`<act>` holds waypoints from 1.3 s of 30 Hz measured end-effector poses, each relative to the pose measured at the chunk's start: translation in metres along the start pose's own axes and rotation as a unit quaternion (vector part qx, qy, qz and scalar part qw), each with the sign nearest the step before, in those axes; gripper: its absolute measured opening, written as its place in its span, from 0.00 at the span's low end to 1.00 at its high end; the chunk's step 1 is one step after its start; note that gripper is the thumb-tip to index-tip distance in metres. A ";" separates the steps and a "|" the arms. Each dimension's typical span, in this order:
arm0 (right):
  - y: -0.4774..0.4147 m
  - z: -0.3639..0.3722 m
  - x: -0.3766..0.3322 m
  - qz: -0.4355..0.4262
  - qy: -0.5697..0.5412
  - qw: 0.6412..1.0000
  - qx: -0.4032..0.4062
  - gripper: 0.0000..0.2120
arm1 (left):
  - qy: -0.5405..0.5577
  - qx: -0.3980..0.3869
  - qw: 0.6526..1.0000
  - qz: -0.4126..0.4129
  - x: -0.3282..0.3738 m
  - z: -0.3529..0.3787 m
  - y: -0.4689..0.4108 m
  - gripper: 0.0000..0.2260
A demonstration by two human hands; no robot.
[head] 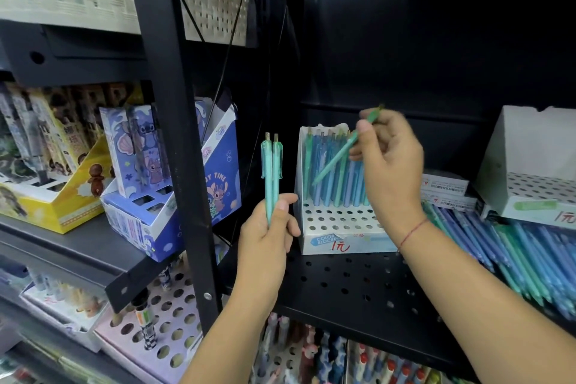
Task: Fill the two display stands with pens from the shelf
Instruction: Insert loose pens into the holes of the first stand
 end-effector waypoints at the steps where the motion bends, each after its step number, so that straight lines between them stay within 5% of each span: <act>1: 0.004 0.004 0.003 -0.011 0.025 0.999 -0.024 0.02 | -0.001 0.000 1.000 0.001 0.000 0.000 0.000 0.11; 9: 0.019 0.024 0.016 -0.068 0.126 0.982 -0.120 0.15 | -0.007 -0.008 1.000 -0.008 -0.002 0.001 -0.001 0.11; 22: 0.018 0.029 0.022 -0.094 0.184 0.964 -0.166 0.19 | -0.027 -0.034 0.999 -0.005 -0.005 0.004 -0.002 0.10; 26: 0.021 0.028 0.009 0.014 0.064 0.984 -0.167 0.15 | -0.032 -0.055 0.998 0.001 -0.004 0.006 -0.002 0.12; 31: 0.030 0.034 0.003 0.134 -0.045 0.958 -0.249 0.15 | -0.037 -0.075 0.997 0.001 -0.003 0.008 -0.001 0.12; 39: -0.006 0.008 -0.002 0.108 -0.081 0.988 -0.074 0.11 | -0.019 -0.046 0.999 -0.007 -0.001 0.004 -0.001 0.12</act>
Point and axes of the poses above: each hand's wrist, its own y-axis away from the middle knuckle, its own z-axis out of the palm, x = y × z, the point moved 4 cm from there along -y, towards the middle knuckle, and after that the axes turned 11 degrees about x, right-handed, at the moved point
